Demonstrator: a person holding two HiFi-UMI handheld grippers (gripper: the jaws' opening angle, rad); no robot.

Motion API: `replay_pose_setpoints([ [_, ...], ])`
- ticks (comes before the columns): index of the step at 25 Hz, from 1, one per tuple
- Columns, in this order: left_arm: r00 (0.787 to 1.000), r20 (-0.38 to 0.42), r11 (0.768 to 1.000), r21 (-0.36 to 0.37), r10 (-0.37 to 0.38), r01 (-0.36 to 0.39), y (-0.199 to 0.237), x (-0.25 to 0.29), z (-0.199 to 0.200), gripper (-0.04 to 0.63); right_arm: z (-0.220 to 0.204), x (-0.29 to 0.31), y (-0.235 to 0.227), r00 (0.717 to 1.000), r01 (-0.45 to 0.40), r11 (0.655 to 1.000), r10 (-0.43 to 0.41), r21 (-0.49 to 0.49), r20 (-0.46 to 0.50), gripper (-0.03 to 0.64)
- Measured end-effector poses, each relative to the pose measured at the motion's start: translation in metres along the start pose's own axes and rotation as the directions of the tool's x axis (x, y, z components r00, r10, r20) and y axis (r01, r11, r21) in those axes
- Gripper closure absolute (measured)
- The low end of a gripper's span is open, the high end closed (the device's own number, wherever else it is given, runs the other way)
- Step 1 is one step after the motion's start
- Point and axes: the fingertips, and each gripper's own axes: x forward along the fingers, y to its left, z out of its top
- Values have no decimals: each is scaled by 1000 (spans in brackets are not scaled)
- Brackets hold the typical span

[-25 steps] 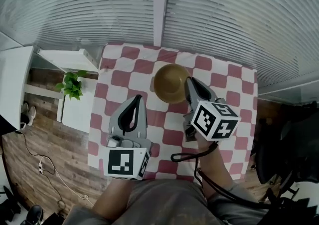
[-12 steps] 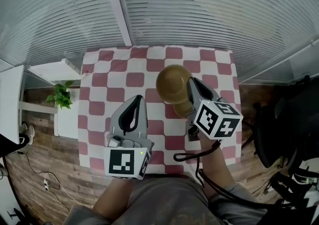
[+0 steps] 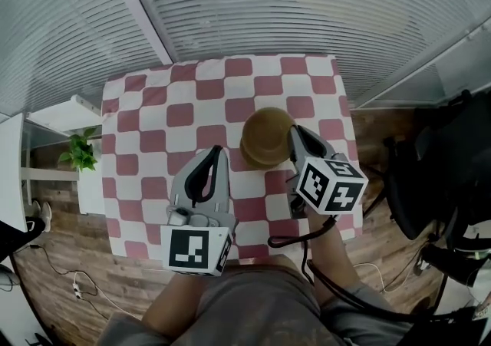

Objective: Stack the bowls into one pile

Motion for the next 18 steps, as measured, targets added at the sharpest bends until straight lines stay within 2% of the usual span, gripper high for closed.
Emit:
replay_pose_setpoints([
  [9, 998, -66, 1000, -13, 3, -4, 0, 15, -30, 595, -45, 24, -18, 995, 23, 1000, -24, -20, -100, 572],
  [18, 995, -97, 999, -33, 4, -7, 4, 22, -48, 595, -64, 38, -18, 989, 30, 997, -41, -75, -145, 566],
])
